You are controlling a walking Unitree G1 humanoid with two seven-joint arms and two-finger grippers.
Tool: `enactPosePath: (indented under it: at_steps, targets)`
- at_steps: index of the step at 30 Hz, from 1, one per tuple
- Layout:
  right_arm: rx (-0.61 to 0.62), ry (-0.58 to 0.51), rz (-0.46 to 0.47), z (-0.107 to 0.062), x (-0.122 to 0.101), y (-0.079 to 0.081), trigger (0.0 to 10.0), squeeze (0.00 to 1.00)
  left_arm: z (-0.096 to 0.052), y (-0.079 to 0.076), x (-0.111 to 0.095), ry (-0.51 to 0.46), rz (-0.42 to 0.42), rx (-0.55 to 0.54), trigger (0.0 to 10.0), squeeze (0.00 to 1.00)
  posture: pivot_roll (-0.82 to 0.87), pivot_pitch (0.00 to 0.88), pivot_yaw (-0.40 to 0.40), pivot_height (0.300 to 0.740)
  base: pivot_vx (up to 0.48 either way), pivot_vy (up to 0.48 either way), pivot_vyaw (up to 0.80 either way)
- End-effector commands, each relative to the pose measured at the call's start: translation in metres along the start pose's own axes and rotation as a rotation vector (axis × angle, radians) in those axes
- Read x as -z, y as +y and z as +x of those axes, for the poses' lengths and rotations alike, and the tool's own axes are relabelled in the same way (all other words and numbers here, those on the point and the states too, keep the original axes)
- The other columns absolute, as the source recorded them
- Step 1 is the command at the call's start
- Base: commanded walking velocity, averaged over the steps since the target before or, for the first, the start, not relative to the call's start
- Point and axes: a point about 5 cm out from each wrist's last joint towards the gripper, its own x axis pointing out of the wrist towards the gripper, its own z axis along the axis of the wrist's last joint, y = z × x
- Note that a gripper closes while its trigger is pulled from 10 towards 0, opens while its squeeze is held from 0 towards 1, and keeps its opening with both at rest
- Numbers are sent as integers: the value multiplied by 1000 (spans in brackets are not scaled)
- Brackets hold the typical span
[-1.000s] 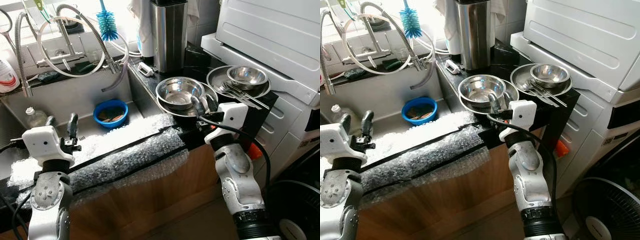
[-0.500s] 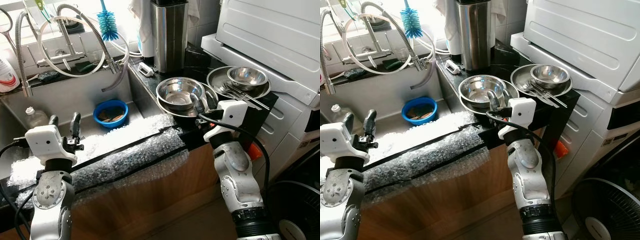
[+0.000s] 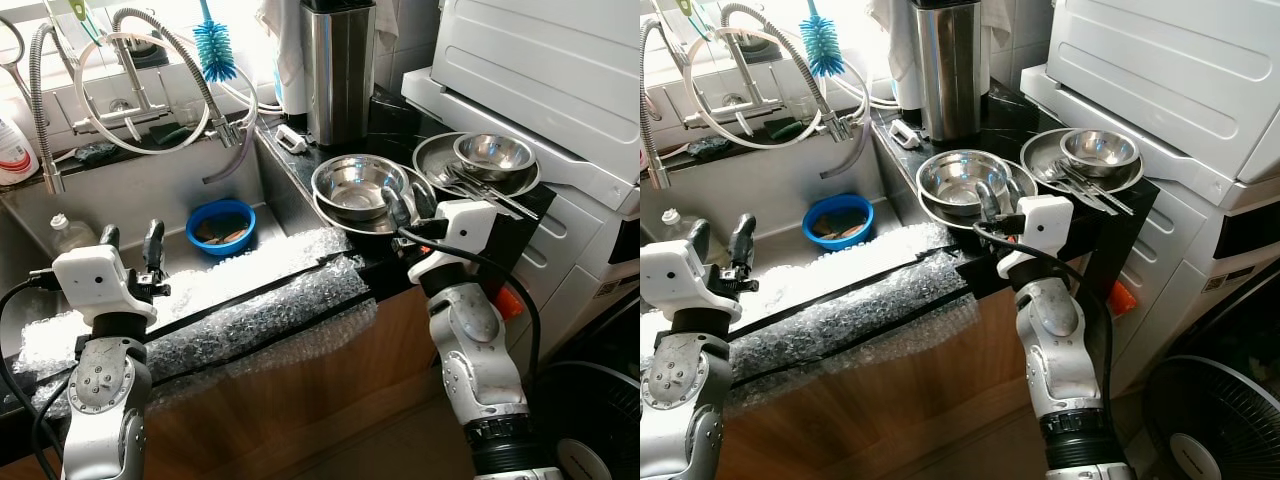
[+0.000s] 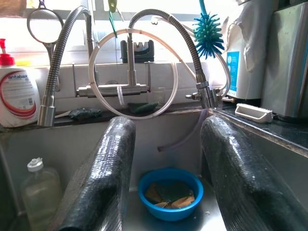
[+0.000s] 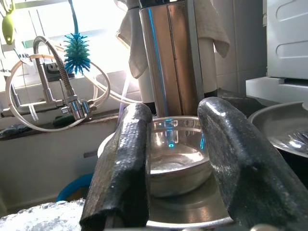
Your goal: Kitchen organization
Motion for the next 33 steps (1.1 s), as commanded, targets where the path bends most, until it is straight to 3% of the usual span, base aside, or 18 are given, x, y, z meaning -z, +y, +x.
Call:
enactPosePath:
  at_steps: [1,15,33]
  targets:
    - [-12,-9,-4,3,-3,3,10000,0,2,1,-2,-15,-3,-2,10000,0,-104,0,56,740,270,0,0]
    - [-18,-8,-2,4,-3,4,10000,0,4,-1,-3,-22,-7,1,10000,0,-104,0,55,740,283,0,0]
    - [5,-24,21,2,-9,6,10000,0,4,3,-5,-24,3,4,10000,0,-107,0,64,740,0,0,0]
